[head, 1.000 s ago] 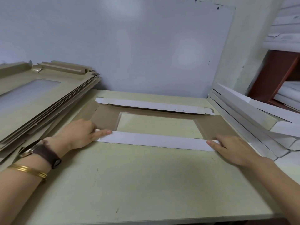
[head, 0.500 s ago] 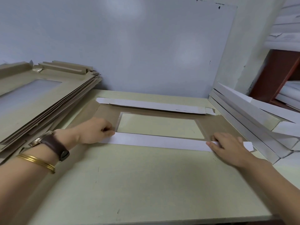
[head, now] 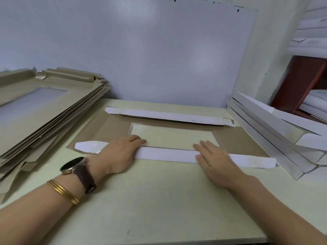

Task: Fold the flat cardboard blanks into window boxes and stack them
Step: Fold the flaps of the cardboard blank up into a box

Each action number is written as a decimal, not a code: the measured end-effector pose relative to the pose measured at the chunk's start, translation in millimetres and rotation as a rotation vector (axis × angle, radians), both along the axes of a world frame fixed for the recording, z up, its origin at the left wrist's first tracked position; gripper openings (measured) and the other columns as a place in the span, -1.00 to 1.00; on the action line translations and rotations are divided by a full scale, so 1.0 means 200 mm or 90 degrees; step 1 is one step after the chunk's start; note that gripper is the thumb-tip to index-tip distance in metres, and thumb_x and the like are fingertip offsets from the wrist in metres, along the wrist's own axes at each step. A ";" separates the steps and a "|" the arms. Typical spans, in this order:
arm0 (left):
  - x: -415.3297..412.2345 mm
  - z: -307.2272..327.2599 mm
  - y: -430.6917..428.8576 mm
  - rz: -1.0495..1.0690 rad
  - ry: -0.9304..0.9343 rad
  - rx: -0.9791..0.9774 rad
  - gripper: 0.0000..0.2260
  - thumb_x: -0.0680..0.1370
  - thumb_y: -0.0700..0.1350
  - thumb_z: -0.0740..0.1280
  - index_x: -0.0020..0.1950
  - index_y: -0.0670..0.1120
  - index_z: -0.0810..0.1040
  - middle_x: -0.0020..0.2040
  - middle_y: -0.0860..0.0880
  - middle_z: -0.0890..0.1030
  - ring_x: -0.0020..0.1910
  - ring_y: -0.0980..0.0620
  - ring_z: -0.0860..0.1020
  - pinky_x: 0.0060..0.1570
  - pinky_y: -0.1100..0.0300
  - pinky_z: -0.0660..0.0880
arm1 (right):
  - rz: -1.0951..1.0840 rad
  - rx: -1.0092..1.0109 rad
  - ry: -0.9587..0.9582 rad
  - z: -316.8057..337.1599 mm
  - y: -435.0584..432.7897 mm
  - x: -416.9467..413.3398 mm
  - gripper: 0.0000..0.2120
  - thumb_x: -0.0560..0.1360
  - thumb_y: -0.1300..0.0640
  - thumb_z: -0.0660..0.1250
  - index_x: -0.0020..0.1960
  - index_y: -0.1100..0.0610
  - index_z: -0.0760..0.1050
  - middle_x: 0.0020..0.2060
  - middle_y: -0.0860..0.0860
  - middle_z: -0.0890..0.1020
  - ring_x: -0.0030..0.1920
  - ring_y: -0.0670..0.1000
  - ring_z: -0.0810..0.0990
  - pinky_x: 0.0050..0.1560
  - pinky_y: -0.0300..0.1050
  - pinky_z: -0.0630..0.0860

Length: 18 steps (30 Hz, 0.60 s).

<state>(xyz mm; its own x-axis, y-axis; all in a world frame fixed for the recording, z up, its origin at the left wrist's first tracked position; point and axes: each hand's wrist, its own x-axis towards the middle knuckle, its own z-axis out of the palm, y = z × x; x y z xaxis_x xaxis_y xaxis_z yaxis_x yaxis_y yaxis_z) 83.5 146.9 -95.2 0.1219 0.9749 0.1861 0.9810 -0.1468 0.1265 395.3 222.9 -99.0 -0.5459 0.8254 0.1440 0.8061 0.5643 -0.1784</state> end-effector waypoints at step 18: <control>0.01 -0.06 0.03 0.147 0.023 -0.134 -0.44 0.54 0.35 -0.25 0.54 0.30 -0.08 0.58 0.16 -0.07 0.56 0.10 -0.12 0.49 -0.10 -0.21 | 0.047 -0.118 -0.089 -0.04 0.02 -0.13 -0.37 0.62 -0.26 -0.16 0.59 0.01 -0.18 0.57 -0.15 -0.15 0.54 -0.17 -0.23 0.51 -0.17 -0.24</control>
